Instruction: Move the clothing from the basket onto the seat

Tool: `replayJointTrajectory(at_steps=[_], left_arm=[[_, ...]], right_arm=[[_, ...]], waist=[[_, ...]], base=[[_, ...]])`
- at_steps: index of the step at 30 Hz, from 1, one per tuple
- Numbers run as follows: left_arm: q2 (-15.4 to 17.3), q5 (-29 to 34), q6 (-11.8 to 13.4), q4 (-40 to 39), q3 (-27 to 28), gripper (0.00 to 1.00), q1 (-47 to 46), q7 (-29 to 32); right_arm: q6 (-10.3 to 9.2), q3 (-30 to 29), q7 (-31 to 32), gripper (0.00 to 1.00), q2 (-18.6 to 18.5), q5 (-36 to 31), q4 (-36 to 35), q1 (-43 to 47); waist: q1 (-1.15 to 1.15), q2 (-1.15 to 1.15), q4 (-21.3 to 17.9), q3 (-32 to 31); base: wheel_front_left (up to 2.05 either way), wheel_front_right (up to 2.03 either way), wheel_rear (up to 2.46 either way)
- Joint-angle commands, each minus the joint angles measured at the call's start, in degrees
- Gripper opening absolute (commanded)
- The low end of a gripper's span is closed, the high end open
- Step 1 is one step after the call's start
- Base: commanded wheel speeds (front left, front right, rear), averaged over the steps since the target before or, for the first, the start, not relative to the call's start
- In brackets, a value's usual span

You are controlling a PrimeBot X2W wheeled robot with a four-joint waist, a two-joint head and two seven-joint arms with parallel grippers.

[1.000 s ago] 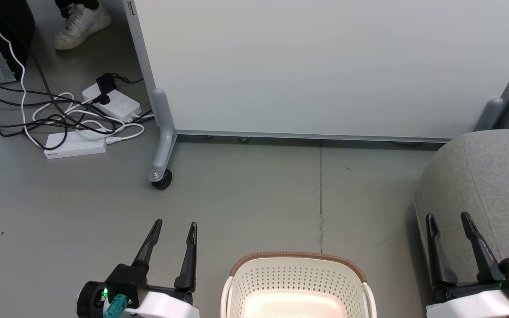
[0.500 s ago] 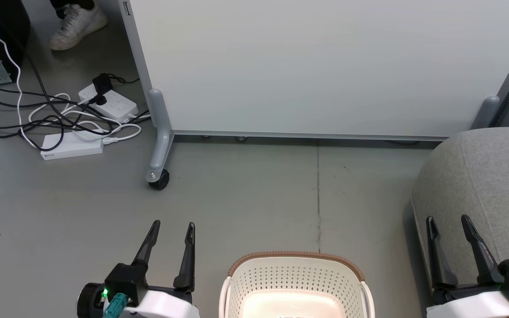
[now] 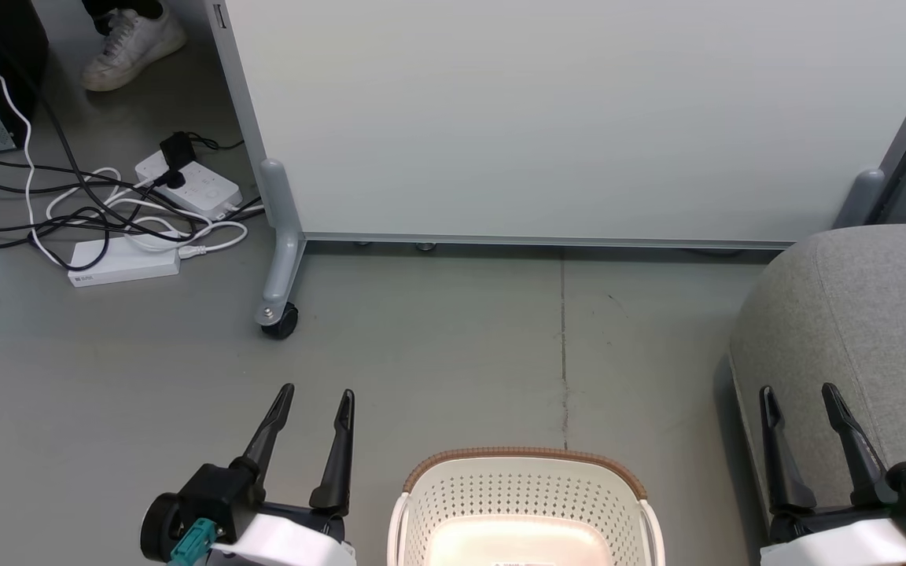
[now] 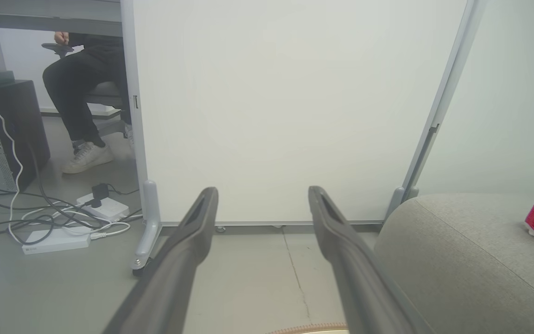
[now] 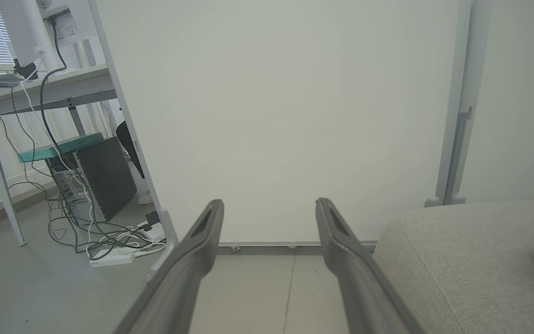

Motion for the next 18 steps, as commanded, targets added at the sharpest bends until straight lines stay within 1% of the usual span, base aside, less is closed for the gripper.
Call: replayJointTrajectory(at_steps=[1,18], left_arm=[[0.2,-0.2,-0.5,-0.1,0.2,1.0,0.5,0.0],[0.2,-1.4,-1.5,1.3,0.6,1.0,0.3,0.0]], right_arm=[[0.04,-0.1,-0.3,1.0,-0.2,-0.6,0.0,-0.1],[0.04,0.0,-0.3,1.0,-0.2,-0.1,-0.1,-0.3]], waist=[[0.0,0.0,0.0,0.0],[0.0,0.0,-0.1,0.3]], base=[[0.0,0.0,0.0],[0.0,0.0,0.0]])
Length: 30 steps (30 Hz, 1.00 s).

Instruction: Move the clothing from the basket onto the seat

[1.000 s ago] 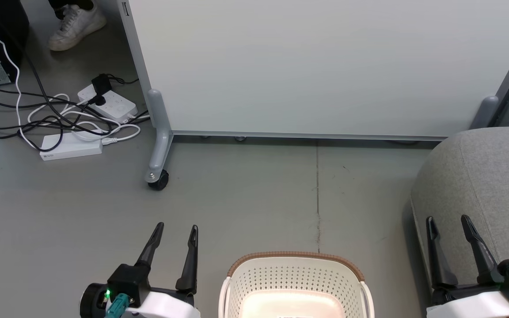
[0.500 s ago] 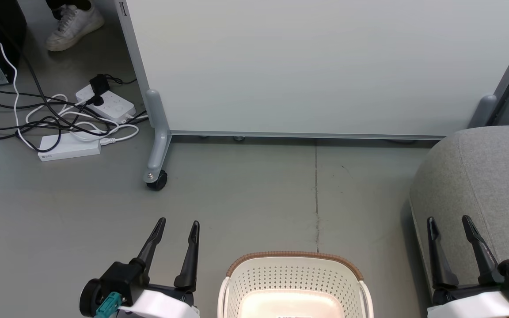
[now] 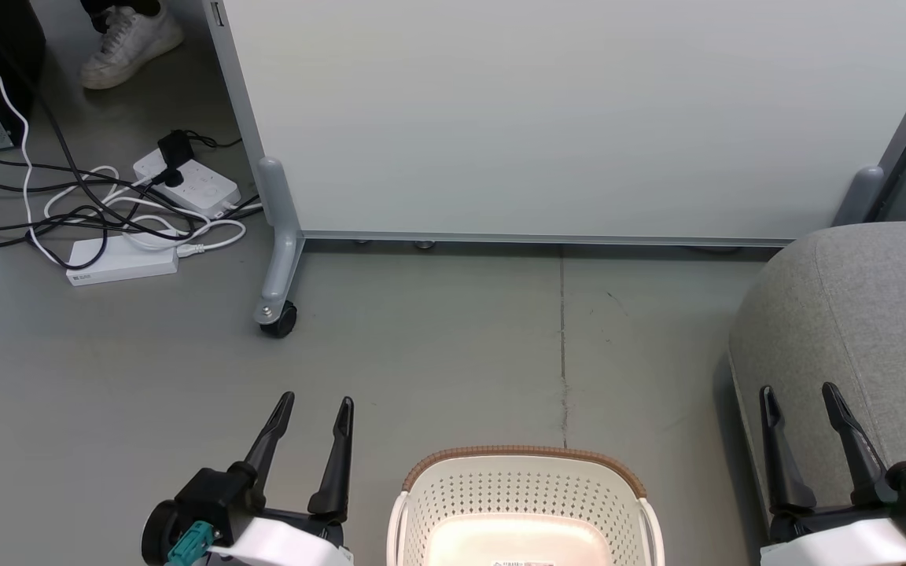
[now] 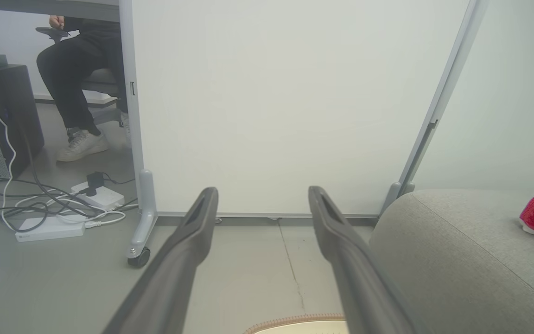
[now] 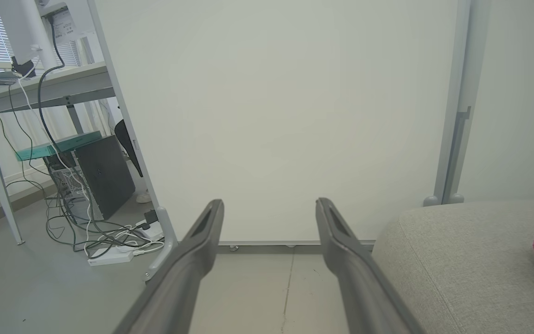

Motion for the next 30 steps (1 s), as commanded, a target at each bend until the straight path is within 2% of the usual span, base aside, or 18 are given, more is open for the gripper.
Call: replayJointTrajectory(at_steps=[1,3,4,8,30], left_arm=[[0.2,-0.1,-0.3,-0.2,0.3,1.0,0.2,0.0],[0.2,-0.4,-0.4,-0.1,0.3,1.0,0.3,0.0],[0.0,-0.2,0.0,0.2,0.0,0.0,0.0,0.0],[0.0,-0.4,0.1,2.2,-0.2,0.0,2.0,0.1],[0.7,-22.4,-1.8,1.0,2.8,0.0,0.5,4.4]], right_arm=[[0.04,0.0,-0.3,1.0,-0.2,0.2,-0.2,-0.4],[0.04,-0.1,-0.3,1.0,-0.2,0.3,-0.2,-0.4],[0.0,0.0,0.0,0.0,0.0,0.0,0.2,0.0],[0.0,0.0,0.3,0.0,0.7,0.1,2.3,1.1],[0.0,-2.6,6.6,0.0,0.0,23.2,1.8,0.3]], waist=[[0.0,0.0,0.0,0.0],[0.0,0.0,0.0,0.0],[0.0,0.0,0.0,0.0],[0.0,0.0,0.0,0.0],[0.0,0.0,-1.1,0.4]], base=[[0.0,0.0,0.0],[0.0,0.0,0.0],[0.0,0.0,0.0],[0.0,0.0,0.0],[0.0,0.0,0.0]])
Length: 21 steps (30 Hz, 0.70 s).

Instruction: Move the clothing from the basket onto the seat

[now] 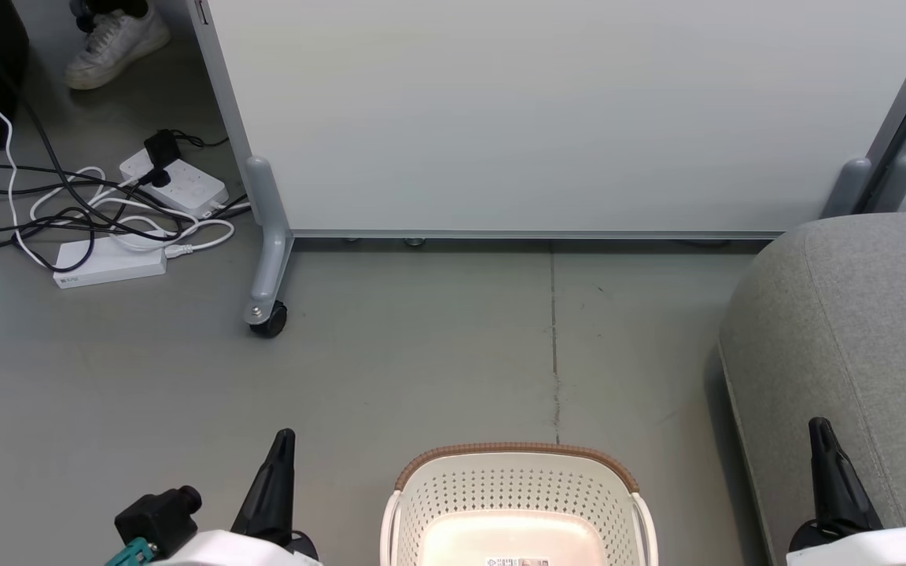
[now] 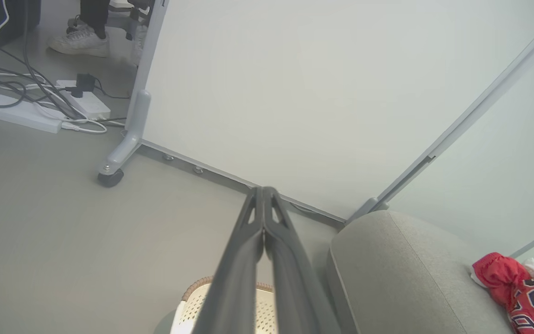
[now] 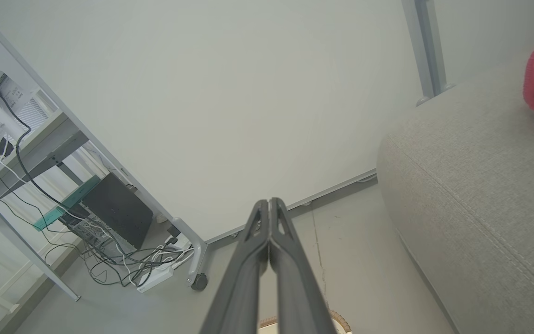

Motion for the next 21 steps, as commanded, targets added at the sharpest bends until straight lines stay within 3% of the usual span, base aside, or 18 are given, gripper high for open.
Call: replayJointTrajectory(at_steps=[1,21], left_arm=[[0.4,-2.4,-0.4,-1.1,0.7,0.0,-2.1,0.4],[0.8,-17.1,-1.7,-1.8,3.0,0.0,-3.1,3.6]], right_arm=[[0.0,-0.5,0.7,0.0,-0.6,2.5,-0.9,-1.2],[0.01,-2.4,5.1,0.0,-1.0,18.0,-1.2,-1.8]], waist=[[0.0,0.0,-0.1,0.0],[0.0,0.0,-1.0,0.3]], base=[[0.0,0.0,0.0],[0.0,0.0,0.0]])
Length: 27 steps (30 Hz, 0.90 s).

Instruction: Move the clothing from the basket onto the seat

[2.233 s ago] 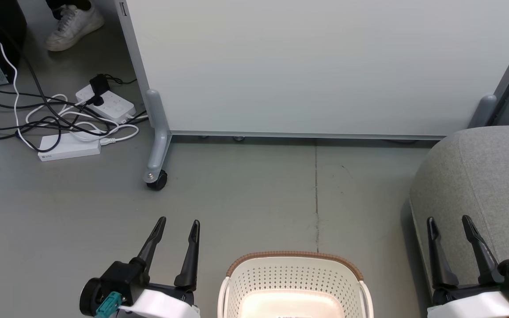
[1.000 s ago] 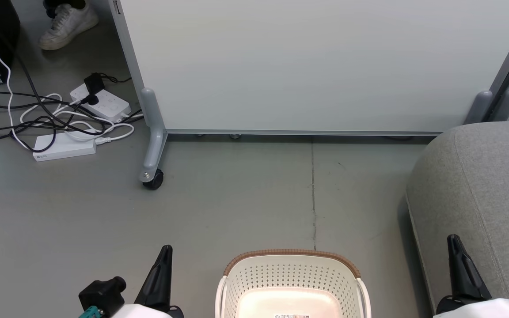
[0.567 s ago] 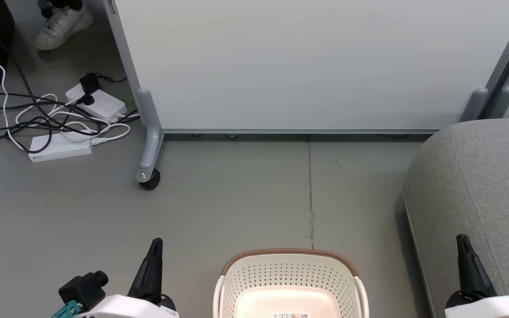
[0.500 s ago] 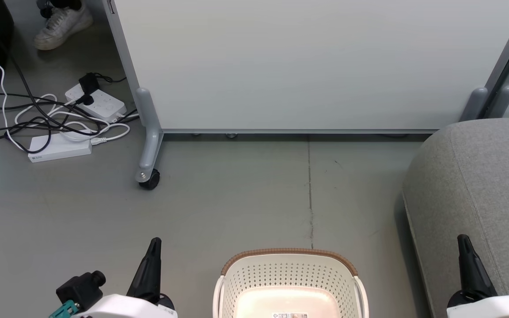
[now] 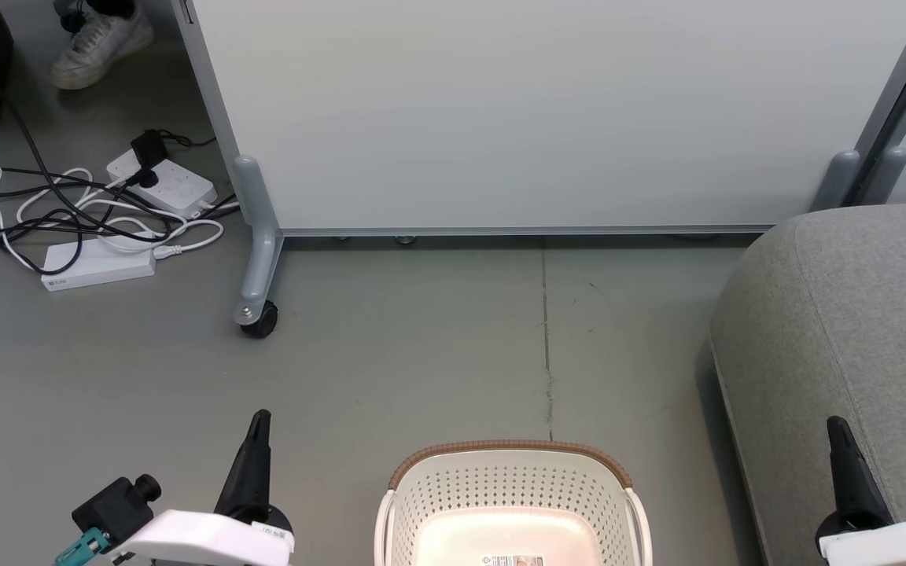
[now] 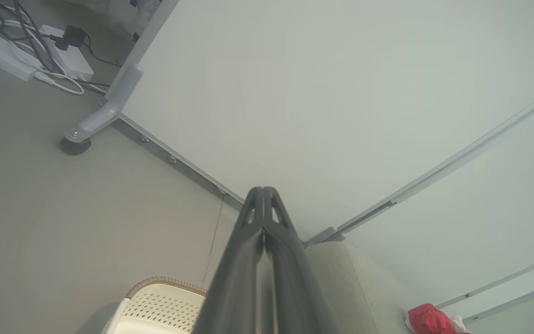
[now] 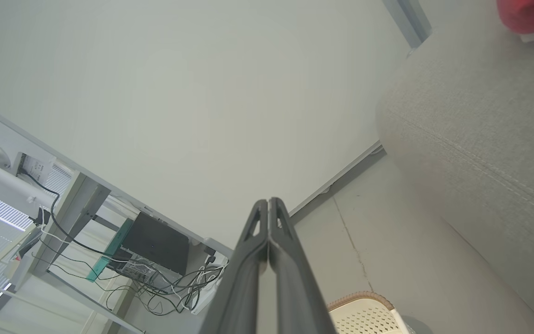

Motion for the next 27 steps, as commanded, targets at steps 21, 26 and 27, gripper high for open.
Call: replayJointTrajectory(at_steps=[21,26,27], left_arm=[[0.7,-14.4,-1.7,-1.7,2.8,0.0,-2.6,3.2],[0.7,-17.2,-2.0,-1.9,3.3,0.0,-2.6,3.9],[0.7,-17.6,-2.0,-1.9,3.4,0.0,-2.6,4.0]], right_arm=[[0.06,-2.3,4.5,0.0,-0.9,15.4,-1.2,-1.8],[0.06,-2.7,5.4,0.0,-0.9,18.3,-1.2,-2.0],[0.06,-2.8,5.6,0.0,-1.0,18.8,-1.2,-2.0]], waist=[[0.0,0.0,-1.0,0.4],[0.0,0.0,-1.3,0.5],[0.0,0.0,-1.3,0.5]], base=[[0.0,0.0,0.0],[0.0,0.0,0.0],[0.0,0.0,0.0]])
